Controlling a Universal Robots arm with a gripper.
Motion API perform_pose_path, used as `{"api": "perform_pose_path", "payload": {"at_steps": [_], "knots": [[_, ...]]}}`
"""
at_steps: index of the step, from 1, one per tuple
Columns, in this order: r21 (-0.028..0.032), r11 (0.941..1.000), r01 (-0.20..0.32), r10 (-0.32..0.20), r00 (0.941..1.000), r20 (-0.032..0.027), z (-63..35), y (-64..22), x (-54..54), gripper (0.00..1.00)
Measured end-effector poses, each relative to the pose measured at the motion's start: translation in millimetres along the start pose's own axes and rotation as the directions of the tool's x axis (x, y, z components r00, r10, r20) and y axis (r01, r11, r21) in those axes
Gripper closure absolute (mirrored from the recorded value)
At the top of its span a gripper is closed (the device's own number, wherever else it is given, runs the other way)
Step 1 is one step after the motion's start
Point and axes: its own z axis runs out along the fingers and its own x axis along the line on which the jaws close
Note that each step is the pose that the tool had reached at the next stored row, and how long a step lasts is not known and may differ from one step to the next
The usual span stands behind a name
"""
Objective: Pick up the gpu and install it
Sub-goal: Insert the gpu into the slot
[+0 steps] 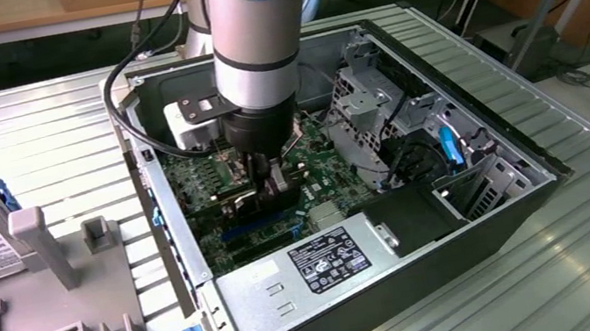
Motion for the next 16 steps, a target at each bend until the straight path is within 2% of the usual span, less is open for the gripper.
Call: {"api": "perform_pose_path", "payload": {"at_steps": [4, 16], "knots": [[0.0006, 0.9998, -0.022, 0.022, 0.9998, 0.0007, -0.5, -0.1, 0.0, 0.73], [0.0002, 0.9997, -0.023, 0.023, 0.9997, -0.0002, -0.5, 1.2, 0.1, 0.73]]}}
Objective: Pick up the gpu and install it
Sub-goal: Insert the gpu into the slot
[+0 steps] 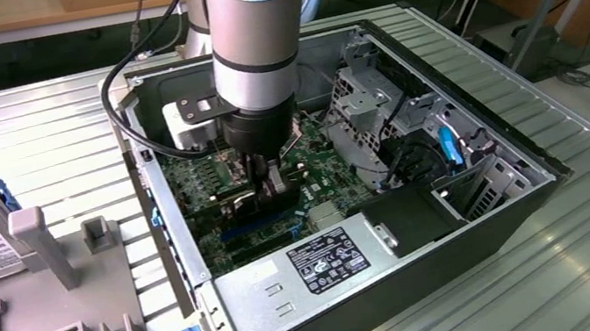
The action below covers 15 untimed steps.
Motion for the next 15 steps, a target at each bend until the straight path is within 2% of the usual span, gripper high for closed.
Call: {"api": "perform_pose_path", "payload": {"at_steps": [15], "knots": [[0.0001, 1.0000, 0.000, 0.000, 1.0000, -0.0009, -0.9, -0.2, 0.1, 0.73]]}}
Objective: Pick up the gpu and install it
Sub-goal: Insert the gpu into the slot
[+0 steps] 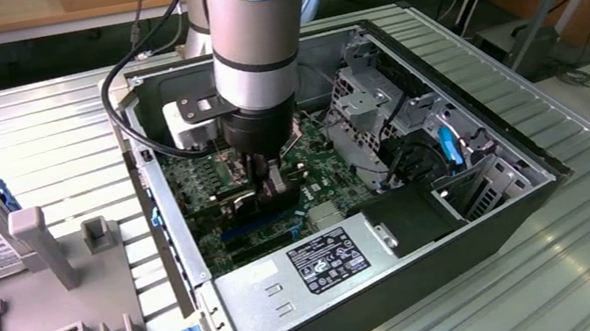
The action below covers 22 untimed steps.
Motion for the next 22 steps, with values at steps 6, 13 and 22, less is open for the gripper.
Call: {"api": "perform_pose_path", "payload": {"at_steps": [6, 13, 22], "knots": [[0.0001, 1.0000, 0.000, 0.000, 1.0000, -0.0030, -0.9, -0.2, 0.1, 0.73], [0.0001, 1.0000, 0.004, -0.004, 1.0000, -0.0030, -0.9, -0.2, 0.8, 0.73], [0.0010, 0.9999, 0.015, -0.015, 0.9999, -0.0030, -0.5, -0.2, 1.6, 0.73]]}}
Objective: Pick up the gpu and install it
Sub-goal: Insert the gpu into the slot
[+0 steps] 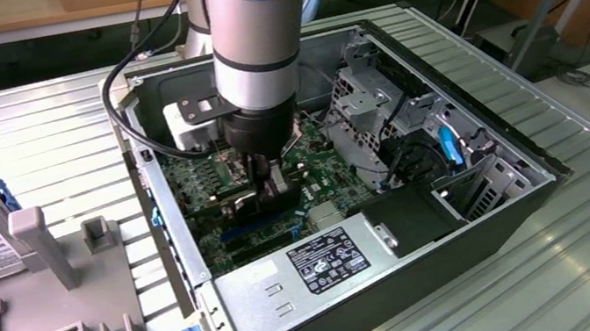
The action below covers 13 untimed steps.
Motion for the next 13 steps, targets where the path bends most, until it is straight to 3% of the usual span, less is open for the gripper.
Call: {"api": "perform_pose_path", "payload": {"at_steps": [8, 13], "knots": [[0.0055, 1.0000, 0.000, 0.000, 1.0000, 0.0005, 2.1, 1.9, 0.2, 0.73], [0.0053, 1.0000, 0.000, 0.000, 1.0000, 0.0002, 3.8, 3.3, 0.3, 0.73]]}}
